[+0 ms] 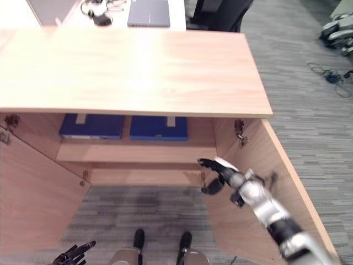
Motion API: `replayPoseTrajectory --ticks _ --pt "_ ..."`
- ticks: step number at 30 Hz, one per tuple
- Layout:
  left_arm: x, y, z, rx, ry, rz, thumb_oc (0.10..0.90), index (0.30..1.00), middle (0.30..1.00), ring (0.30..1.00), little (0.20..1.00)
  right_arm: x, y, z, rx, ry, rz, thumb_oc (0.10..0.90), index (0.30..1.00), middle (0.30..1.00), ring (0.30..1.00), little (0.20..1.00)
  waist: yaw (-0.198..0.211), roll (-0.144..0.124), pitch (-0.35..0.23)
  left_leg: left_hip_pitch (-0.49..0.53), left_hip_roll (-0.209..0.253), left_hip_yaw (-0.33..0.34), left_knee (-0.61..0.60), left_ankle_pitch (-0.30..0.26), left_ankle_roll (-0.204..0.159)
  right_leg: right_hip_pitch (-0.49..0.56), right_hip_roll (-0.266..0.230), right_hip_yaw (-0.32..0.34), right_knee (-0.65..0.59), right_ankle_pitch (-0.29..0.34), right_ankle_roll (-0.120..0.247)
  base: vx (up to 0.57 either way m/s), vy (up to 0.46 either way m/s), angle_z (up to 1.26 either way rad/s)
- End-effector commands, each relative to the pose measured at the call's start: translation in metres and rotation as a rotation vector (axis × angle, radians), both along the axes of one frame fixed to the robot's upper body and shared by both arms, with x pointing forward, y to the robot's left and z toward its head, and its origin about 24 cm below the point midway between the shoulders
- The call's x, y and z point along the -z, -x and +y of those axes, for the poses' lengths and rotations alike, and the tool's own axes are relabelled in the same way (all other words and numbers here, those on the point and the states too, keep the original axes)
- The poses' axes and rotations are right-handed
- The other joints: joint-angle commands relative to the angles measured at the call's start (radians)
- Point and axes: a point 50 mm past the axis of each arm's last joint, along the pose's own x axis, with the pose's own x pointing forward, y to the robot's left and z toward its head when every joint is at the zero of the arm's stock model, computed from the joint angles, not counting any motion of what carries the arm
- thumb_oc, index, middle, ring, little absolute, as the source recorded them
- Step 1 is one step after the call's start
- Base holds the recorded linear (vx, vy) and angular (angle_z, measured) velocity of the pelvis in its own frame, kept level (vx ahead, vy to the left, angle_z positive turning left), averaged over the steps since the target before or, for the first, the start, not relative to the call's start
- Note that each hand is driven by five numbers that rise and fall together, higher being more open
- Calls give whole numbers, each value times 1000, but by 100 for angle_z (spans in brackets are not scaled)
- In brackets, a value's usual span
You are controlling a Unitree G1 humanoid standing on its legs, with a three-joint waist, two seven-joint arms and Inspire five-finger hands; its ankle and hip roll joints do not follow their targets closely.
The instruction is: Put the empty folder in the office cabinet
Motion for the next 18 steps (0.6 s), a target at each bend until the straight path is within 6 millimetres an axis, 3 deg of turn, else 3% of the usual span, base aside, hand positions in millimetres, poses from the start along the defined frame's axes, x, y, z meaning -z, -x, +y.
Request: replayPoseTrajectory --ticks 1,2,3,4,6,8,13,14,15,18 --pt "0 27 10 7 -72 109 800 900 900 900 900 10 8 1 38 4 0 800 900 900 900 900 -41 31 -55 63 -25 -17 -21 -89 -7 -14 -6 42 -53 42 85 -159 455 -57" --pt "1 25 6 25 -70 116 800 900 900 900 900 38 35 -3 143 -48 107 800 900 900 900 900 -56 40 -60 83 -53 2 -53 -90 8 -32 -31 47 -43 66 104 -98 211 -36" --pt "1 25 7 25 -70 116 800 900 900 900 900 38 35 -2 143 -48 107 800 900 900 900 900 -56 39 -62 80 -55 2 -54 -87 9 -35 -33 48 -44 68 104 -179 381 -45" --pt "1 12 4 105 -83 111 800 900 900 900 900 66 60 1 241 -137 226 800 900 900 900 900 -71 43 -63 92 -82 19 -82 -83 21 -59 -60 54 -39 98 122 -145 257 -41" --pt "0 9 3 136 -88 113 800 900 900 900 900 76 69 2 296 -173 268 800 900 900 900 900 -76 41 -67 93 -94 28 -93 -79 25 -73 -71 55 -39 109 129 -119 219 -31" --pt "0 -6 -2 194 -88 85 800 900 900 900 900 100 97 -2 473 -238 374 800 900 900 900 900 -92 40 -68 109 -125 58 -97 -93 44 -97 -98 64 -46 135 148 -83 226 -31" --pt "-6 -21 4 217 -122 37 800 900 900 900 900 109 113 -4 714 -402 343 800 900 900 900 900 -120 41 -46 131 -137 117 -97 -105 64 -138 -96 69 -31 150 152 -50 155 -66" --pt "-8 -21 8 210 -139 28 800 900 900 900 900 112 123 -8 811 -439 327 800 900 900 900 900 -120 47 -37 139 -132 147 -97 -109 70 -135 -103 4 1 114 138 -28 47 -74" --pt "-8 -21 8 211 -139 28 800 900 900 900 900 112 123 -8 811 -439 327 800 900 900 900 900 -120 47 -36 139 -132 147 -97 -109 70 -135 -103 5 2 113 138 -37 57 -100" --pt "-7 -15 9 189 -131 39 800 900 900 900 900 112 131 -19 971 -500 260 800 900 900 900 900 -128 63 -32 152 -109 178 -97 -126 74 -116 -118 -34 105 29 122 27 30 -88"
